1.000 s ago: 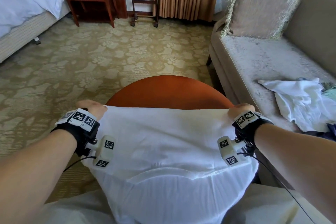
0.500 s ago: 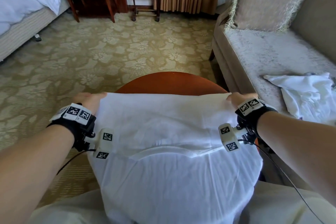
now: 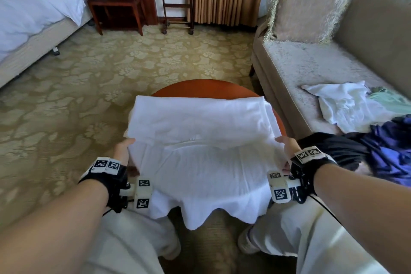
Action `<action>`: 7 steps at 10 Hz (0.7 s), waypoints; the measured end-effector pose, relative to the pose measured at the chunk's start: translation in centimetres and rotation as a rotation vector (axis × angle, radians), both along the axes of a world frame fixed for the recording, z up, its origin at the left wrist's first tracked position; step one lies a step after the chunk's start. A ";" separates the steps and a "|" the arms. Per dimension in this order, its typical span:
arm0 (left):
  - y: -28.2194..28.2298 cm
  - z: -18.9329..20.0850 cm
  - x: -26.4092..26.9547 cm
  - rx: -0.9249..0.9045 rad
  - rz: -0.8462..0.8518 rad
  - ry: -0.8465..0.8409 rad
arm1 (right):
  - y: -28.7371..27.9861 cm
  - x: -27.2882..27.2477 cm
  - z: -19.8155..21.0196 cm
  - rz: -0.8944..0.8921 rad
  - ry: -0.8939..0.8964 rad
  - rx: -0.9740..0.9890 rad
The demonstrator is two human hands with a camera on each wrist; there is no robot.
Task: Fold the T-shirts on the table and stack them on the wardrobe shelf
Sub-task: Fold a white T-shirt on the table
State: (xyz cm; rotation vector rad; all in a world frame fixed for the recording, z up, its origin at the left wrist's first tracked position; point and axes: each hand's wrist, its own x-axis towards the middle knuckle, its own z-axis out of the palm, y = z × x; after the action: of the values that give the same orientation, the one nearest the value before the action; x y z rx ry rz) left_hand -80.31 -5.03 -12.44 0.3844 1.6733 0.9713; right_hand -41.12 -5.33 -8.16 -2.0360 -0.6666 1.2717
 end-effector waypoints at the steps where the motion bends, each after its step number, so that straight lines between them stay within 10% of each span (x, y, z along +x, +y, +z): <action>1: -2.6 -0.7 0.5 -0.039 -0.046 -0.031 | -3.6 -0.5 -0.2 0.004 0.034 -0.070; 7: -6.6 2.9 -0.3 -0.123 -0.329 0.102 | -7.1 -2.6 3.7 0.481 -0.290 -0.335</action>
State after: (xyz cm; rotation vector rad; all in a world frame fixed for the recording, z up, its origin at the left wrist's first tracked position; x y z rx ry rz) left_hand -80.62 -11.62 -9.57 0.6120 1.6853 0.6117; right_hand -43.67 -12.46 -4.50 -2.4587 -1.2034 1.4380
